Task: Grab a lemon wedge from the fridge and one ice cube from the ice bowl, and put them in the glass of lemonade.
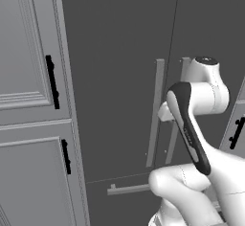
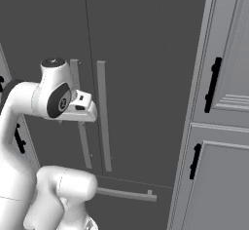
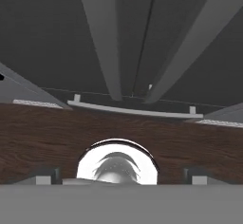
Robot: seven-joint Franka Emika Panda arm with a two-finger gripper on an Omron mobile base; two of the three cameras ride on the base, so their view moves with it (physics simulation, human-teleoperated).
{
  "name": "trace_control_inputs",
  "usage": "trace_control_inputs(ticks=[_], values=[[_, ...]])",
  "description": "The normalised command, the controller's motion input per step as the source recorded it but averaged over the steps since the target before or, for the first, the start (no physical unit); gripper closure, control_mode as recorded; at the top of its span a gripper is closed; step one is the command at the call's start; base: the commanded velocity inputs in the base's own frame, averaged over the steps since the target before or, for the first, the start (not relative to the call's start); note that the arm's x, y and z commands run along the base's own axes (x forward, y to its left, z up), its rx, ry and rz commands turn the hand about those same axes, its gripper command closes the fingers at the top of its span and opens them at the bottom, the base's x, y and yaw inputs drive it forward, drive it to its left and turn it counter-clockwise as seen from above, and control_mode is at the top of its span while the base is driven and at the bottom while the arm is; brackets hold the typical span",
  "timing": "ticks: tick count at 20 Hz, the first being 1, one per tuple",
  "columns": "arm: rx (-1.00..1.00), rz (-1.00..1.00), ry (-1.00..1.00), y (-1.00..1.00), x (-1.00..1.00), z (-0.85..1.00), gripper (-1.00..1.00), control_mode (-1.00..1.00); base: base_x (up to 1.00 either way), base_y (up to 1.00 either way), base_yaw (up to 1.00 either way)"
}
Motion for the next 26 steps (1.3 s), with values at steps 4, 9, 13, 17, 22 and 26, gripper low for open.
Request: trace_control_inputs(ticks=[4,9,13,17,22,26], values=[[0.00,0.04,-0.06,0.00,-0.26,0.00,-1.00,-1.00,0.00,0.00,0.00],[0.00,0.04,-0.02,0.00,-0.17,0.00,-1.00,-1.00,0.00,0.00,0.00],[0.00,0.02,0.00,0.00,-0.13,-0.04,-1.00,1.00,-0.18,0.00,0.03],[0.00,0.00,0.00,0.00,0.00,0.00,-1.00,1.00,-0.46,0.00,0.23],[0.00,0.00,0.00,0.00,0.00,0.00,-1.00,1.00,-0.25,0.25,0.42],[0.00,0.00,0.00,0.00,0.00,0.00,-1.00,1.00,0.01,0.56,0.57]])
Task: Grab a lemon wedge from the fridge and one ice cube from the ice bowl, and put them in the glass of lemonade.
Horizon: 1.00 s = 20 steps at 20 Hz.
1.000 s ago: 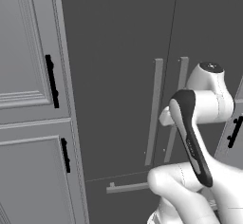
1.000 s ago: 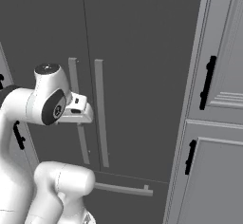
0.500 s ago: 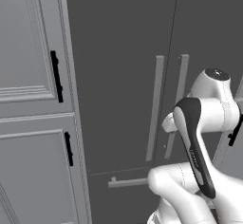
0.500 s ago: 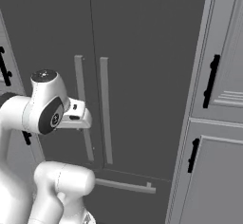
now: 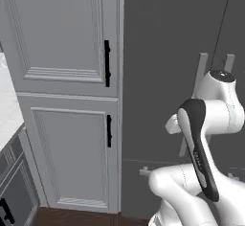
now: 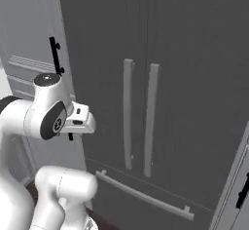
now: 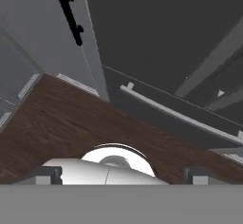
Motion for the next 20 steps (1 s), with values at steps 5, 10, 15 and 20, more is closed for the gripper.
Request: trace_control_inputs(ticks=[5,10,15,20], values=[[0.00,0.00,0.00,0.00,0.00,0.00,-1.00,1.00,0.12,0.71,0.53],[0.00,0.00,0.00,0.00,0.00,0.00,-1.00,1.00,0.21,0.72,0.48],[0.00,0.00,0.00,0.00,0.00,0.00,-1.00,1.00,0.40,0.64,0.43],[0.00,0.00,0.00,0.00,0.00,0.00,-1.00,1.00,0.48,0.51,0.37]])
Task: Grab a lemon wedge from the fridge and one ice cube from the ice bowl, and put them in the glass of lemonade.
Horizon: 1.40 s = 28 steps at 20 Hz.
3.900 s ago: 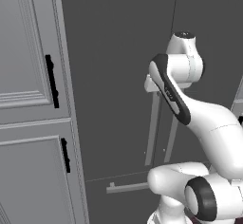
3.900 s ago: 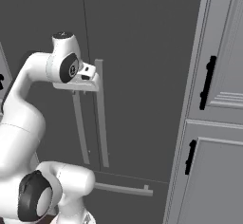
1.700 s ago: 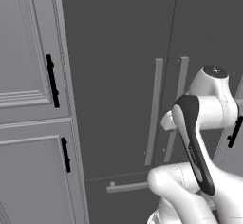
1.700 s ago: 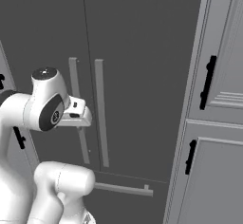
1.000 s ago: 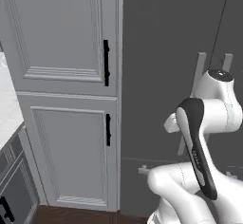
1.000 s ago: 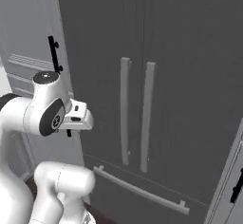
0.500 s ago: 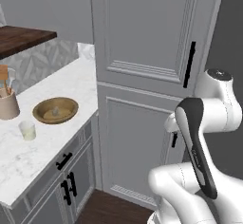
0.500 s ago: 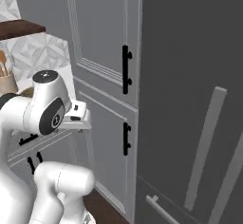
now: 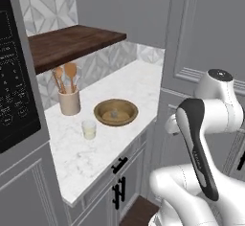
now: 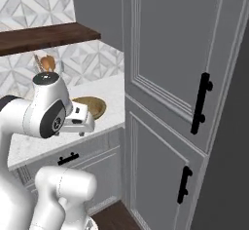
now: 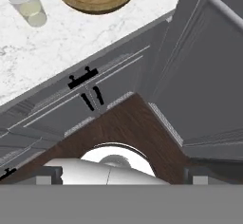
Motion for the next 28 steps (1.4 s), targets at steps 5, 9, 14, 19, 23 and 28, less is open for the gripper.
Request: trace_control_inputs(ticks=[5,9,14,19,23,28], values=[[0.00,0.00,0.00,0.00,0.00,0.00,-1.00,1.00,0.56,0.23,0.38],[0.00,0.00,0.00,0.00,0.00,0.00,-1.00,1.00,0.51,0.02,0.37],[0.00,0.00,0.00,0.00,0.00,0.00,-1.00,1.00,0.38,-0.08,0.34],[0.00,0.00,0.00,0.00,0.00,0.00,-1.00,1.00,0.35,-0.13,0.33],[0.00,0.00,0.00,0.00,0.00,0.00,-1.00,1.00,0.03,-0.36,0.27],[0.00,0.00,0.00,0.00,0.00,0.00,-1.00,1.00,0.01,-0.47,0.21]])
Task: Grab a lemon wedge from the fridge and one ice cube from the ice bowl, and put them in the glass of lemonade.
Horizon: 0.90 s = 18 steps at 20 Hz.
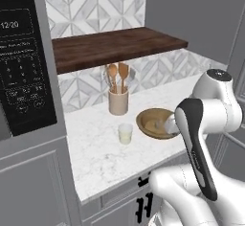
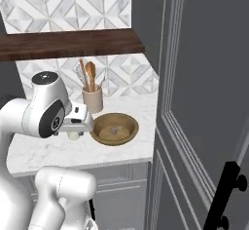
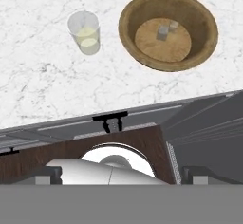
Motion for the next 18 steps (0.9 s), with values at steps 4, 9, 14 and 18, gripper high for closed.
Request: trace_control_inputs(ticks=[4,9,14,18], values=[[0.00,0.00,0.00,0.00,0.00,0.00,-1.00,1.00,0.16,-0.42,0.20],[0.00,0.00,0.00,0.00,0.00,0.00,-1.00,1.00,0.36,-0.10,0.15],[0.00,0.00,0.00,0.00,0.00,0.00,-1.00,1.00,0.38,0.00,0.17],[0.00,0.00,0.00,0.00,0.00,0.00,-1.00,1.00,0.24,-0.01,0.17]])
